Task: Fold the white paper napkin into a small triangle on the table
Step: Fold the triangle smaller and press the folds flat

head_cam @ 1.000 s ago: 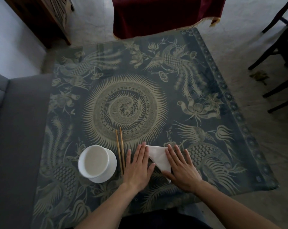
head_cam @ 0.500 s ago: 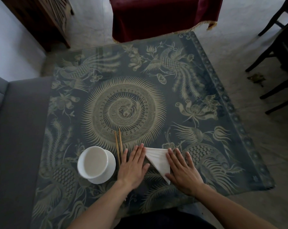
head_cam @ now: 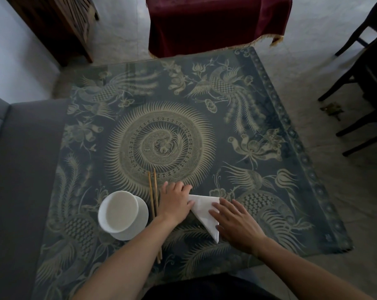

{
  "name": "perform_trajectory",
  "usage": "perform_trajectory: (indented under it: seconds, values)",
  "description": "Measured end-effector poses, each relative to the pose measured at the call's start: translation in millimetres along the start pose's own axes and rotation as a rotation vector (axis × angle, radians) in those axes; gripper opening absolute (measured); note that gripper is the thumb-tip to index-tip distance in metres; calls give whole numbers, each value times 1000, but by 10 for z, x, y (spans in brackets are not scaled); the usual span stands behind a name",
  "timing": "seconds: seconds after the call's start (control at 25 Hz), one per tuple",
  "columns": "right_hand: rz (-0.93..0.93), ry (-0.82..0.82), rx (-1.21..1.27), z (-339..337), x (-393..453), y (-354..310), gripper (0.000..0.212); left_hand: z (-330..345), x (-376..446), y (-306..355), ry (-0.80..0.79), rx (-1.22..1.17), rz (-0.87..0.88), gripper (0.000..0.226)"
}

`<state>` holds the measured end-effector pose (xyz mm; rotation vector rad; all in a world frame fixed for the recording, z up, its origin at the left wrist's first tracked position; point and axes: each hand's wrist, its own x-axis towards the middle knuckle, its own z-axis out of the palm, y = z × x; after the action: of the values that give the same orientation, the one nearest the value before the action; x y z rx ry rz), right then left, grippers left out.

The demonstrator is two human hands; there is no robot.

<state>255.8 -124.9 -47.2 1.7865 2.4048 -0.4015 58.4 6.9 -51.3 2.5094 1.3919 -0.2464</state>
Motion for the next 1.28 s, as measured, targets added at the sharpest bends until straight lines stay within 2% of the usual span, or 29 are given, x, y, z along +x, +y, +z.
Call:
perform_trajectory:
  seconds: [0.2,0.4,0.56,0.68,0.84,0.96,1.08,1.16,1.28]
  values:
    - [-25,4,18,26,-15,18,55,-114,151,15,-126,-68,-59,31]
    - [-26,34,16,53,-29,-6,58,-158,201,11,-267,-50,-34,15]
    - [-5,47,31,32,-19,-63,67,-250,238,21,-232,-252,-65,10]
    - [-13,105,43,17,61,-178,56,-320,297,0,-142,-348,-81,8]
    - [-12,129,79,3,177,-288,52,-365,372,-6,-26,-353,-86,4]
    - [4,146,73,-18,187,-239,48,-367,411,-1,-21,-359,-81,6]
    - [12,161,61,-13,137,-161,47,-389,422,10,-78,-400,-60,18]
    - [108,189,118,-27,140,-128,45,-405,411,14,-108,-434,-53,24]
    - [414,245,334,-94,265,-102,40,-388,375,-17,-89,-502,-71,21]
